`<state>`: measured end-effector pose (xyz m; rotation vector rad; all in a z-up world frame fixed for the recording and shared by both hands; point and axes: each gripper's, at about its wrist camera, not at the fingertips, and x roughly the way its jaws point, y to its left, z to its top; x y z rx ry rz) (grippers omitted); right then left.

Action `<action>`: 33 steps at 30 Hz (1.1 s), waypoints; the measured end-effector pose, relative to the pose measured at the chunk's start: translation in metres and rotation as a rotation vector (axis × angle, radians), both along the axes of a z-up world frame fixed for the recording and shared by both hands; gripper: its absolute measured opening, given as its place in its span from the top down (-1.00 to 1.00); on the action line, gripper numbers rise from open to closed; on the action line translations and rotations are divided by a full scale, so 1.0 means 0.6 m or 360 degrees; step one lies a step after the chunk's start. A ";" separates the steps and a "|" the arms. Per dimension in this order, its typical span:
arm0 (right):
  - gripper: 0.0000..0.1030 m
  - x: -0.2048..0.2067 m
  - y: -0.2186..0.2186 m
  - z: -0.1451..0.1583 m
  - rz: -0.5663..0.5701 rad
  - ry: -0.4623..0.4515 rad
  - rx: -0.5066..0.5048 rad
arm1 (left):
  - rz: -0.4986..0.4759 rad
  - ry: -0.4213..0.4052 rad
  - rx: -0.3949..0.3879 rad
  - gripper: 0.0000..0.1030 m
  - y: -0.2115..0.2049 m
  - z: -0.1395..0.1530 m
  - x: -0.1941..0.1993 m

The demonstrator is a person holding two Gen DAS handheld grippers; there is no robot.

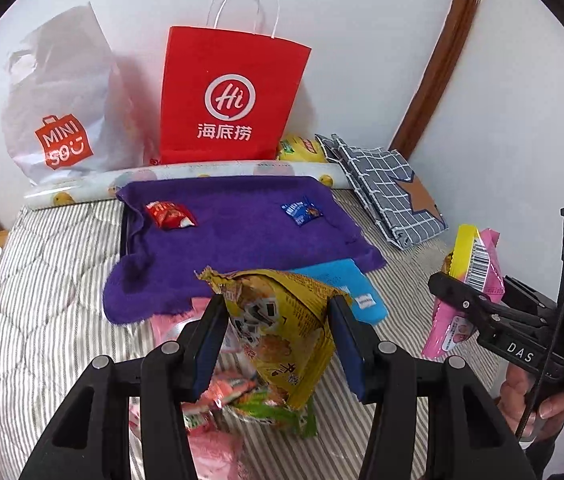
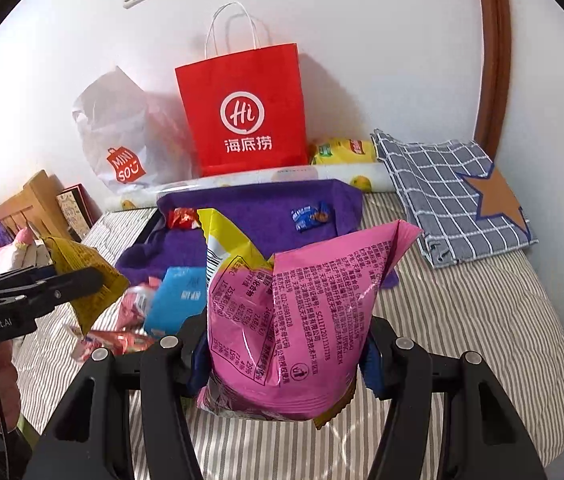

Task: Organize snacks
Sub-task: 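Carry the yellow chip bag and pink bag over the purple towel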

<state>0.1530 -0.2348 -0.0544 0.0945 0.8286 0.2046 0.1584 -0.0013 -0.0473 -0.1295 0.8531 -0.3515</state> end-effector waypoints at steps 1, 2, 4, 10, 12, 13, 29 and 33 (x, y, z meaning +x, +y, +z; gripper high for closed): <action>-0.14 0.004 0.002 0.000 0.0001 0.0000 0.0000 | 0.0004 0.0001 0.0000 0.03 0.001 0.000 0.003; -0.14 0.010 0.003 0.001 0.0004 -0.0001 0.0000 | 0.0008 0.0003 -0.0003 0.03 0.003 0.000 0.007; -0.14 0.020 0.007 0.002 0.0006 -0.0005 -0.0002 | 0.0020 0.0009 -0.0015 0.03 0.008 -0.001 0.016; -0.14 0.047 0.010 0.004 0.0006 -0.0014 0.0001 | 0.0053 0.0018 0.0004 0.03 0.017 -0.003 0.042; -0.14 0.053 0.012 0.005 0.0008 -0.0013 -0.0001 | 0.0060 0.0021 0.0001 0.03 0.020 -0.004 0.052; -0.13 0.057 0.012 0.005 0.0009 -0.0014 -0.0003 | 0.0062 0.0023 -0.0003 0.03 0.021 -0.005 0.056; -0.13 0.148 0.019 -0.005 0.0013 -0.0024 -0.0017 | 0.0071 0.0029 0.0034 0.03 0.022 -0.020 0.135; -0.13 0.175 0.022 -0.016 0.0024 -0.0016 -0.0028 | 0.0063 0.0031 0.0061 0.03 0.022 -0.024 0.159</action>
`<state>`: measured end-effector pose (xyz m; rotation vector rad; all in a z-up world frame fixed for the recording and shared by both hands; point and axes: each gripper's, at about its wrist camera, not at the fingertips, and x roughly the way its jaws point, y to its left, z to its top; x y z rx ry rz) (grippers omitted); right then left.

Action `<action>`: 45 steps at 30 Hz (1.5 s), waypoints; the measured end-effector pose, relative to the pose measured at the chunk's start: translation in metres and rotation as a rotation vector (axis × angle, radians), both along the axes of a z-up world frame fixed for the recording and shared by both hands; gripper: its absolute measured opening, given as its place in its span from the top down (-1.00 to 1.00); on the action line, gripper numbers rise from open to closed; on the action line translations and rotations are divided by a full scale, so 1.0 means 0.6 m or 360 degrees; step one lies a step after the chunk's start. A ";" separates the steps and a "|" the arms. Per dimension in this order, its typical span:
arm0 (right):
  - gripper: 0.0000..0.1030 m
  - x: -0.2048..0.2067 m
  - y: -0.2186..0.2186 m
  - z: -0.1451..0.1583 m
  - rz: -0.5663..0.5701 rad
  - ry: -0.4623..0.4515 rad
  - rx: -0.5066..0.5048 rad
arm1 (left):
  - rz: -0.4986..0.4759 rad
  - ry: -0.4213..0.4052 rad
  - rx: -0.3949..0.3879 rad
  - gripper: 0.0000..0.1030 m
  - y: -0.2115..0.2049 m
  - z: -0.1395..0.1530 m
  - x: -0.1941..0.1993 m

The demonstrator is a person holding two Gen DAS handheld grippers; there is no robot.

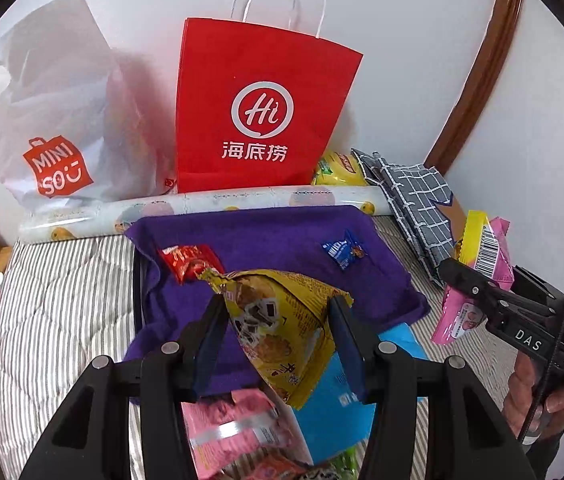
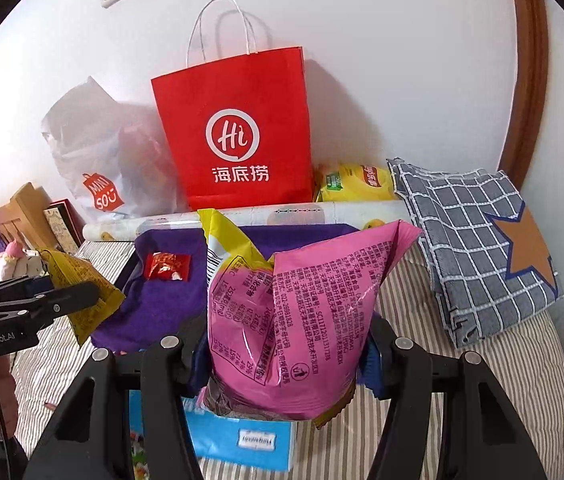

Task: Organize snacks
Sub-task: 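Carry the yellow chip bag and pink bag over the purple towel, then open both tools to drop the bags onto the purple towel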

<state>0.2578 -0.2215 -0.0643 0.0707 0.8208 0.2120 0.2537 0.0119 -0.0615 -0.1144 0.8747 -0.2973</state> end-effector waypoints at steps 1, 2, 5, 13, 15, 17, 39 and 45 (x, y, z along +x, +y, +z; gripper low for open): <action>-0.13 0.006 0.000 -0.003 0.0002 0.0003 -0.0004 | 0.0000 -0.0001 0.0012 0.03 0.000 -0.001 0.006; -0.13 0.015 0.001 -0.007 0.0005 0.0007 -0.0009 | 0.0002 -0.0002 0.0023 0.03 0.001 -0.002 0.012; -0.13 0.035 0.005 -0.017 0.0013 0.0020 -0.0028 | 0.0012 0.0003 0.0049 0.03 0.007 -0.006 0.030; -0.13 0.093 0.018 -0.060 0.0036 0.0091 -0.0075 | 0.0065 0.0061 0.0082 0.03 0.029 -0.036 0.089; -0.13 0.106 0.022 -0.075 0.0044 0.0123 -0.0089 | 0.0067 0.0083 0.0089 0.03 0.030 -0.048 0.102; -0.13 0.116 0.026 -0.087 0.0052 0.0150 -0.0095 | 0.0073 0.0115 0.0088 0.03 0.032 -0.062 0.115; -0.22 0.136 0.048 -0.145 0.0106 0.0307 -0.0166 | 0.0074 0.0300 0.0139 0.03 0.035 -0.141 0.155; -0.52 0.131 0.045 -0.131 0.0115 0.0283 -0.0121 | 0.0055 0.0295 0.0125 -0.10 0.029 -0.130 0.148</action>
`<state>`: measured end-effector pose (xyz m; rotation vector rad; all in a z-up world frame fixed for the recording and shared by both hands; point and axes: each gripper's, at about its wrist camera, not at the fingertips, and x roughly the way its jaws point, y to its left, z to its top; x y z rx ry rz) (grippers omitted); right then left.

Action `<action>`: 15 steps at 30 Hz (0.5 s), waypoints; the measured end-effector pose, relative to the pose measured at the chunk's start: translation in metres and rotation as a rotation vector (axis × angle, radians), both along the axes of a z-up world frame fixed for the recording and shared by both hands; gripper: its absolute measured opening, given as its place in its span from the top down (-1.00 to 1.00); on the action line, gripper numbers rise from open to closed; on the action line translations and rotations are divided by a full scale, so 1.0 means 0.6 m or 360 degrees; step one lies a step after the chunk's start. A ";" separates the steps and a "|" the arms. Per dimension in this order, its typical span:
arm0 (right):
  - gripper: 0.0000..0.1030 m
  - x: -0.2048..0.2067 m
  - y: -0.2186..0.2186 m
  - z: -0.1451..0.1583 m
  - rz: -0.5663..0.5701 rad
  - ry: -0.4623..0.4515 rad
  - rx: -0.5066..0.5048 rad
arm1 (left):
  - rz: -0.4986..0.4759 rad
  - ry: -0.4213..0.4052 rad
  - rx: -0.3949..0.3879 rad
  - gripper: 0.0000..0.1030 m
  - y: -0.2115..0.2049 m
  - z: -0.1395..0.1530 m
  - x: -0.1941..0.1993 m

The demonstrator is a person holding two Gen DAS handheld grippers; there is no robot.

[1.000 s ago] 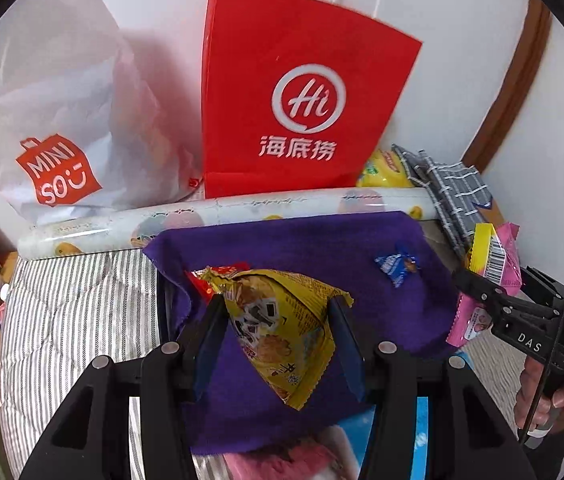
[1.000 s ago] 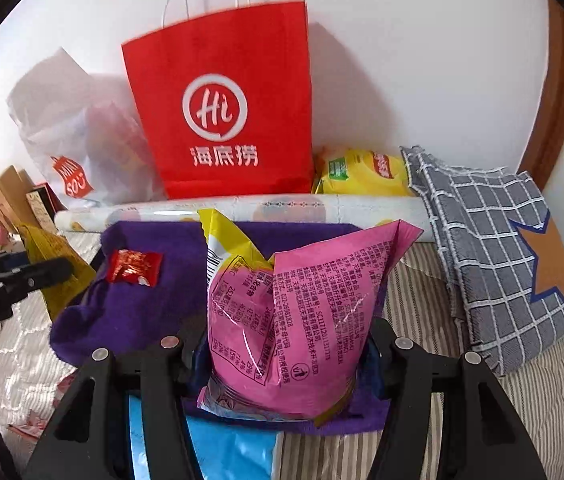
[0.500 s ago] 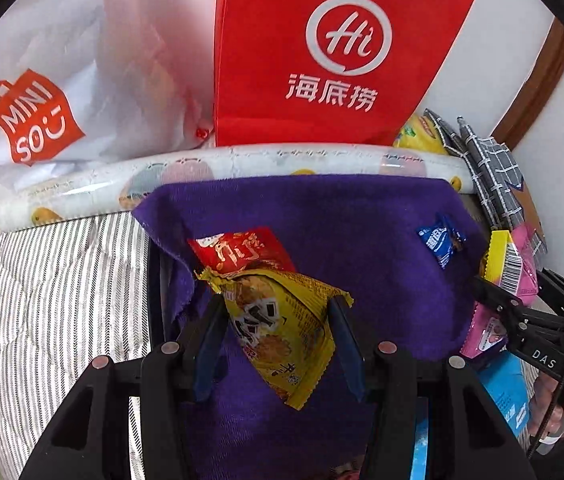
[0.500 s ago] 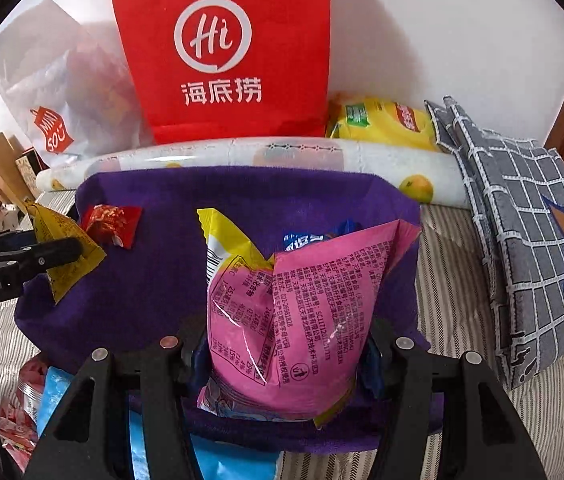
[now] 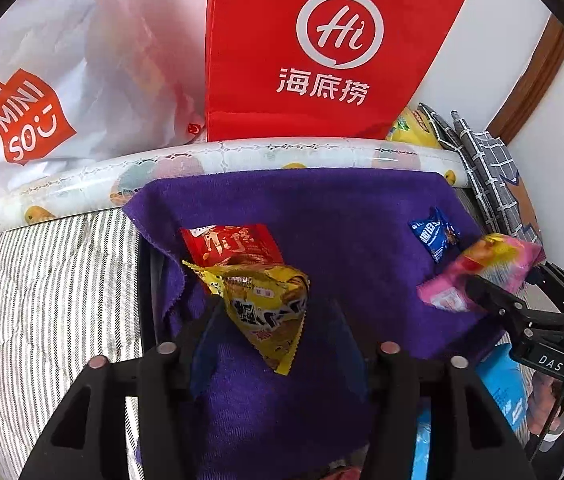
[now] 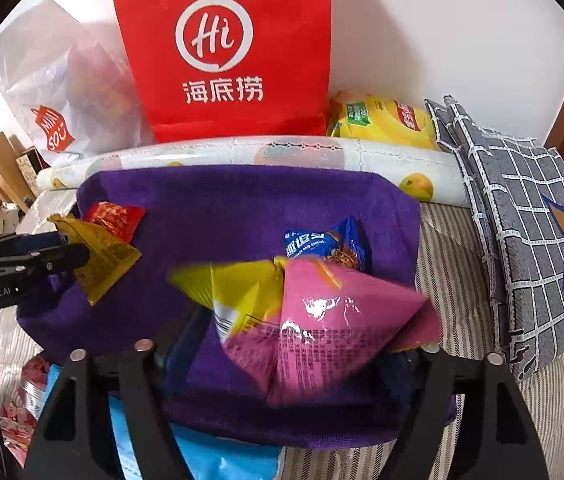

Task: Organize snacks
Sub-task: 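Open both tools to drop the bags onto the purple towel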

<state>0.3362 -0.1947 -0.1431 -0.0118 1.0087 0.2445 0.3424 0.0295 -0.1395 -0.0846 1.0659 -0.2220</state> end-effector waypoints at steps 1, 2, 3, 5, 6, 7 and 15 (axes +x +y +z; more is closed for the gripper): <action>-0.54 -0.002 -0.002 0.005 -0.0013 -0.0007 0.0004 | 0.0004 -0.0009 0.0004 -0.15 0.000 0.005 -0.004; -0.55 -0.003 -0.004 0.010 -0.0026 -0.0015 0.0006 | 0.0005 -0.0017 0.0005 -0.17 0.001 0.009 -0.007; -0.57 -0.006 -0.007 0.016 -0.0038 -0.0029 0.0010 | 0.0004 -0.0028 0.0007 -0.21 0.002 0.014 -0.012; -0.58 -0.016 -0.013 0.034 -0.0046 -0.0059 0.0019 | 0.0009 -0.0049 0.0008 -0.23 0.006 0.025 -0.025; -0.58 -0.023 -0.017 0.044 -0.0060 -0.0075 0.0019 | 0.0013 -0.0066 0.0004 -0.23 0.010 0.033 -0.035; -0.58 -0.031 -0.021 0.053 -0.0075 -0.0094 0.0021 | 0.0020 -0.0079 0.0002 -0.23 0.012 0.039 -0.042; -0.84 -0.123 -0.029 0.121 -0.0149 -0.0287 0.0022 | 0.0075 -0.0216 0.0002 -0.24 0.046 0.097 -0.123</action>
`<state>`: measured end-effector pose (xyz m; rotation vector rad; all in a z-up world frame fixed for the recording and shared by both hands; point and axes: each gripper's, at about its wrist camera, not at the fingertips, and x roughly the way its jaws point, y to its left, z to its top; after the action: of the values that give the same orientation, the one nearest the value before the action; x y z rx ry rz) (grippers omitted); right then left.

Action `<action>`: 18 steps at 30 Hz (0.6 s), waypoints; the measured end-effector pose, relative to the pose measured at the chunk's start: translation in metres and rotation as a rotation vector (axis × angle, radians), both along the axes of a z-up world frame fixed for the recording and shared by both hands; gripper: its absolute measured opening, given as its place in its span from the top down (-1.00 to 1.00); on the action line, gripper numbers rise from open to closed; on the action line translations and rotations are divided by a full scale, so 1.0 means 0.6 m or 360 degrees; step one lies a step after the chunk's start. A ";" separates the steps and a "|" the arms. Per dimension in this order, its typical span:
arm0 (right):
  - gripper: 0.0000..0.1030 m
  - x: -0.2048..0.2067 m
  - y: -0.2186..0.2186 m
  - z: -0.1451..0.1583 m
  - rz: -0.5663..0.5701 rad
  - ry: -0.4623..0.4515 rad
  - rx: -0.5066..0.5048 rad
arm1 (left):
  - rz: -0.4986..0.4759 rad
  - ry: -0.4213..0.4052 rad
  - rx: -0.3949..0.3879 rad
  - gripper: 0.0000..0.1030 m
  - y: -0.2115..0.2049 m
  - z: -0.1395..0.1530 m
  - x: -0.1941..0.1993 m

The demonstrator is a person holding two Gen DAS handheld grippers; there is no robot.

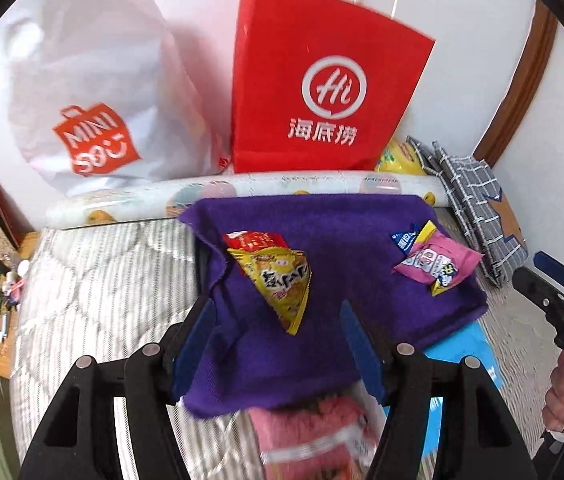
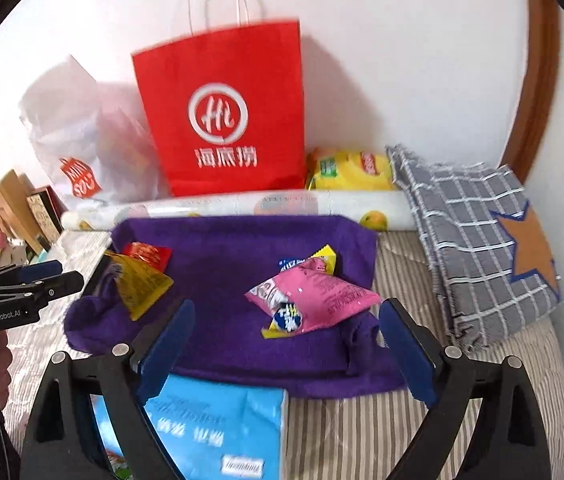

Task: Organize snacks
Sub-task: 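Open both tools to drop the bags onto the purple towel, then withdraw both tools from the towel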

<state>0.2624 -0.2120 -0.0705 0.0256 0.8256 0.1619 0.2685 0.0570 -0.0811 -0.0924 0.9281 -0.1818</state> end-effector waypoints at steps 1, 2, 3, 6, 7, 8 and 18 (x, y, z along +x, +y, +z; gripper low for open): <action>-0.87 -0.012 0.001 0.006 -0.0014 -0.0020 -0.0019 | 0.0004 -0.0016 -0.0011 -0.24 0.005 0.005 -0.010; -0.89 -0.028 0.004 0.011 -0.0028 -0.0044 -0.0041 | 0.0010 -0.0034 -0.0030 -0.24 0.011 0.012 -0.024; -0.89 -0.039 0.005 0.014 -0.0035 -0.0058 -0.0050 | 0.0015 -0.0042 -0.0039 -0.24 0.014 0.015 -0.031; -0.89 -0.077 0.010 0.018 -0.0017 -0.0069 -0.0024 | 0.0045 -0.0048 -0.0044 -0.24 0.028 0.022 -0.064; -0.89 -0.086 0.012 0.018 -0.0010 -0.0068 -0.0010 | 0.0053 -0.0037 -0.0051 -0.24 0.032 0.022 -0.075; -0.89 -0.101 0.015 0.017 -0.0006 -0.0063 0.0014 | 0.0049 -0.0024 -0.0072 -0.24 0.036 0.022 -0.085; -0.84 -0.180 0.039 -0.014 -0.0033 0.0060 0.0203 | 0.0065 -0.0006 -0.0114 -0.24 0.065 0.014 -0.167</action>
<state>0.1546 -0.1884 -0.0792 0.1577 0.8517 0.1949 0.1683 0.0960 -0.0724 -0.1772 0.9154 -0.1773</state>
